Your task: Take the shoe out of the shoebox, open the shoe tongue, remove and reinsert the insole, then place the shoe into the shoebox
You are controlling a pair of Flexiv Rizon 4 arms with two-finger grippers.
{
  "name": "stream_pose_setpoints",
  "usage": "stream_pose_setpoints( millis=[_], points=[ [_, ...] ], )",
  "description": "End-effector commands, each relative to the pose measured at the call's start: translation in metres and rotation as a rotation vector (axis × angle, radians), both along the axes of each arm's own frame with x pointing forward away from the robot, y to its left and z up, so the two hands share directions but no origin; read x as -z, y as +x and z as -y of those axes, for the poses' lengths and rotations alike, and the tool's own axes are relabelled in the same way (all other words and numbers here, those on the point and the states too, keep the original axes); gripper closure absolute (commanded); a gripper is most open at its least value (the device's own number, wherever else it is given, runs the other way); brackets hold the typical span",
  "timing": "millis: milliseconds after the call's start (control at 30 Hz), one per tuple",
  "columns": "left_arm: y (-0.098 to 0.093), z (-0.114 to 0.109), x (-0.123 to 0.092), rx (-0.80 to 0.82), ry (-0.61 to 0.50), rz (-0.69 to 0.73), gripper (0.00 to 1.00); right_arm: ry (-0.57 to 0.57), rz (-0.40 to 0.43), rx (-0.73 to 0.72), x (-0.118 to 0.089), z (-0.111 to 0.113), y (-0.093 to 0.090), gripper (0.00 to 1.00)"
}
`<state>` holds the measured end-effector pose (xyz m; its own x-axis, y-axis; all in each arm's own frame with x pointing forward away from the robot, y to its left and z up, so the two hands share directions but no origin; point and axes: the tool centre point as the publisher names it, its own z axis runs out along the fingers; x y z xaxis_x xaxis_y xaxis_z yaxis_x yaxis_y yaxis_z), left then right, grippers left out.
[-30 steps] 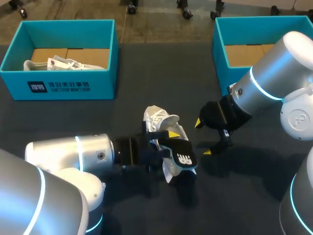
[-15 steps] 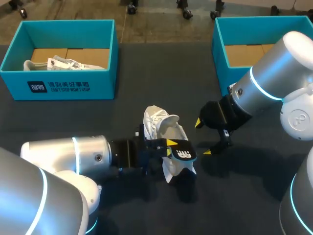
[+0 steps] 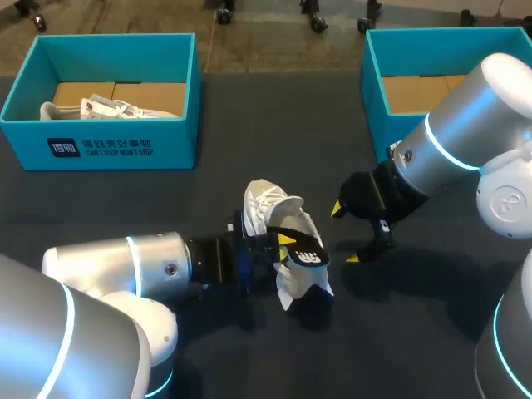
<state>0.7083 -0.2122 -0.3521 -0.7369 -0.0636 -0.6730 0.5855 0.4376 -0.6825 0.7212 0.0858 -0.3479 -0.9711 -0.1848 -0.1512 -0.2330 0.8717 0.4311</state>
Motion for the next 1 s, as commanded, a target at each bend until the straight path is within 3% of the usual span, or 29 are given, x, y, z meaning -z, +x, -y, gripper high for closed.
stream_pose_setpoints(
  millis=[33,100,133,200,400,633,667,700,1000],
  points=[
    [0.007,0.005,0.004,-0.011,0.011,0.000,1.00,0.000,0.002,0.001,0.000,0.000,-0.001,0.00],
    [0.006,0.004,0.001,-0.013,0.011,0.001,0.97,0.000,0.002,0.001,0.000,0.000,-0.001,0.00],
    [0.005,0.004,-0.003,-0.011,0.008,0.004,0.81,0.000,0.002,0.001,0.000,0.000,-0.001,0.00],
    [0.002,0.004,-0.008,-0.003,0.000,0.009,0.73,0.000,0.002,0.001,0.000,0.000,-0.001,0.00],
    [-0.006,0.008,-0.020,0.025,-0.020,0.015,0.78,0.000,0.002,0.001,0.000,0.000,-0.001,0.00],
    [-0.013,0.014,-0.018,0.047,-0.019,0.006,0.81,0.000,0.002,0.001,0.000,0.000,-0.001,0.00],
    [-0.014,0.015,-0.018,0.050,-0.019,0.004,0.84,0.000,0.002,0.001,0.000,0.000,-0.001,0.00],
    [-0.014,0.017,-0.017,0.053,-0.019,0.003,1.00,0.000,0.002,0.001,0.000,0.000,-0.001,0.00],
    [-0.001,0.016,-0.001,0.041,0.012,0.040,1.00,0.000,0.002,0.001,0.000,0.000,-0.001,0.00]
  ],
)
